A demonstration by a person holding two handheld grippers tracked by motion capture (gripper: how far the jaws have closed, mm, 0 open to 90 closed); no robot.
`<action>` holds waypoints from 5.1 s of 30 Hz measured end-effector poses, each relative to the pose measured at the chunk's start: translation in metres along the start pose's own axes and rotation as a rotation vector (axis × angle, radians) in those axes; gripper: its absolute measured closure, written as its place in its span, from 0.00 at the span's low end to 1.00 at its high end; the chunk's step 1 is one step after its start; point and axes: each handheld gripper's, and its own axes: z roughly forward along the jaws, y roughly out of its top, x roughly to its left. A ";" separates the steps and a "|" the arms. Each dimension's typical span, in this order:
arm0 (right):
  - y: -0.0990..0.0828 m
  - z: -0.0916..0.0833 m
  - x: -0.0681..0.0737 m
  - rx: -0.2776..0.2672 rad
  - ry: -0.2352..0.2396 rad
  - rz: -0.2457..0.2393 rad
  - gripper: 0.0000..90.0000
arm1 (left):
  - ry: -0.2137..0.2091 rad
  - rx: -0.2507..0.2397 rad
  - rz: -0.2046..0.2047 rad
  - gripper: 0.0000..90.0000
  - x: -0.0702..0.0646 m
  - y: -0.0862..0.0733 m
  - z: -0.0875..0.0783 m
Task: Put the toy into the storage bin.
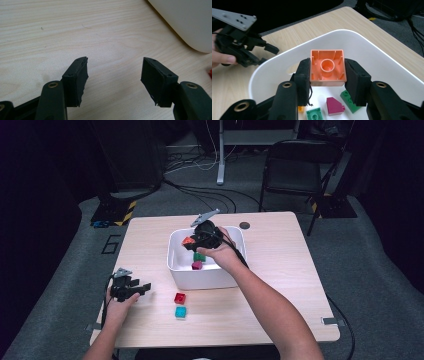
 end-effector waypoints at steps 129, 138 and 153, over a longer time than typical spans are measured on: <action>-0.097 -0.128 0.049 -0.109 -0.049 -0.010 0.58 | -0.136 0.120 0.232 0.65 -0.134 0.005 0.023; -0.099 -0.128 0.045 -0.107 -0.053 0.006 0.58 | -0.154 0.099 0.235 0.65 -0.136 0.012 0.008; -0.102 -0.126 0.040 -0.096 -0.035 0.027 0.58 | -0.163 0.058 0.244 0.65 -0.124 0.036 -0.037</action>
